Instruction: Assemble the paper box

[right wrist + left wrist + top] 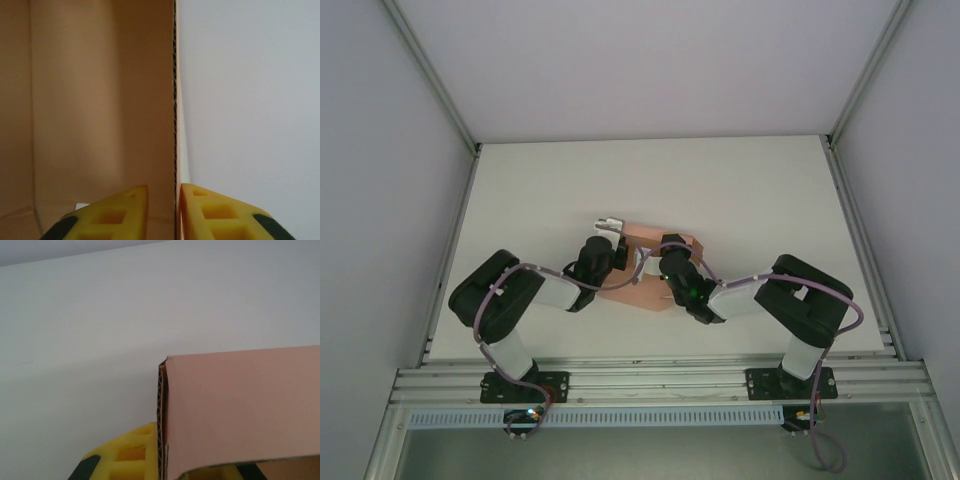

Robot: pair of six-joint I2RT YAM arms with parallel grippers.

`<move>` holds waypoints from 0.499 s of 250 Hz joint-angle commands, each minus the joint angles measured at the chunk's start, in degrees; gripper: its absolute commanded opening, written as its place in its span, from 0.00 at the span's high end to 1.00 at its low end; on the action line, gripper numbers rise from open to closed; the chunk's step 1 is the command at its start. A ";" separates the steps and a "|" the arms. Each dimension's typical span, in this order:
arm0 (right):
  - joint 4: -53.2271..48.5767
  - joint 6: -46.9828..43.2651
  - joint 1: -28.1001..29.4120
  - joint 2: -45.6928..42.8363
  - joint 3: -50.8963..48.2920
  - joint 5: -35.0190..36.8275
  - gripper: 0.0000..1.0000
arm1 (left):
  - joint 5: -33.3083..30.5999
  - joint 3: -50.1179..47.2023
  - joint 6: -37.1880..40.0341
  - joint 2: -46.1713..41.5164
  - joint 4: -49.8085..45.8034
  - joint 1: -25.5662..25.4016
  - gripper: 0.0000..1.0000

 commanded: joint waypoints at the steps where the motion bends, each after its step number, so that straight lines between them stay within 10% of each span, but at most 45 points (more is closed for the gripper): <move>1: -9.40 6.80 -0.49 -4.90 0.25 0.23 0.57 | -4.03 0.25 -0.30 -1.32 0.22 0.83 1.00; 47: -25.96 22.70 -1.02 -21.41 -0.37 -10.58 0.00 | -7.93 0.30 -3.29 -4.98 -5.73 0.93 1.00; 125: -35.30 46.53 -15.95 -39.02 0.25 -30.79 0.00 | -4.36 -1.50 -6.97 -10.65 -8.31 1.19 1.00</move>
